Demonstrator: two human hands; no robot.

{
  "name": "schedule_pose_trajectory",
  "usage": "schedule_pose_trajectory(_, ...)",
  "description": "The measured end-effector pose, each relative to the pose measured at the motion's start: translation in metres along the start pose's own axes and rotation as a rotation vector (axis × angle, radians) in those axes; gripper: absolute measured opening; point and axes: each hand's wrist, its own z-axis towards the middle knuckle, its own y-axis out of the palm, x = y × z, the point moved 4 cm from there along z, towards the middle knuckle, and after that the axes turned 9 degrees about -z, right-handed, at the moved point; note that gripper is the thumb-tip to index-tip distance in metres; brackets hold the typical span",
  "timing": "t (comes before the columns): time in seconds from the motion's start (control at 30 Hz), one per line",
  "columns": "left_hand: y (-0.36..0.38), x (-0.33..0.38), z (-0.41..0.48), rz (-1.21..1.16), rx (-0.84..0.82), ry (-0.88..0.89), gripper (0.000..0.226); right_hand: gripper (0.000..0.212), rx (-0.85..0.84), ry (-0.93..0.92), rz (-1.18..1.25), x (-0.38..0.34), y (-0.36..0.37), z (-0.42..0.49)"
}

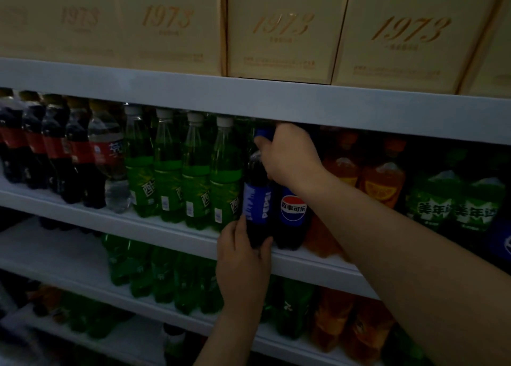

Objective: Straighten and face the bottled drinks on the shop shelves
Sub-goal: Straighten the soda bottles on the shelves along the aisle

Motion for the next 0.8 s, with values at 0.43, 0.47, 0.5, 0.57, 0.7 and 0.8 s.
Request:
schedule_pose_trajectory(0.43, 0.004, -0.006, 0.000, -0.041, -0.054, 0.002, 0.053, 0.027, 0.086, 0.032, 0.118, 0.009, 0.000, 0.001)
schedule_pose_trajectory(0.47, 0.005, -0.004, 0.000, -0.054, -0.059, -0.008, 0.055, 0.028, 0.132, 0.022, 0.114, 0.010, -0.001, 0.000)
schedule_pose_trajectory(0.5, 0.006, -0.003, 0.000, -0.076, -0.074, -0.021, 0.058, 0.030, 0.163, 0.019, 0.117, 0.010, -0.003, -0.002)
schedule_pose_trajectory(0.57, 0.007, -0.005, 0.002, -0.110, -0.105, -0.042, 0.064, 0.031, 0.184, 0.015, 0.106, 0.009, -0.003, -0.005)
schedule_pose_trajectory(0.7, 0.007, -0.012, 0.009, -0.104, -0.143, -0.041, 0.065, 0.023, 0.165, -0.088, -0.024, 0.002, 0.000, -0.008)
schedule_pose_trajectory(0.8, 0.006, -0.015, 0.010, -0.056, -0.141, 0.006, 0.054, 0.027, 0.100, -0.080, 0.032, 0.002, 0.000, -0.009)
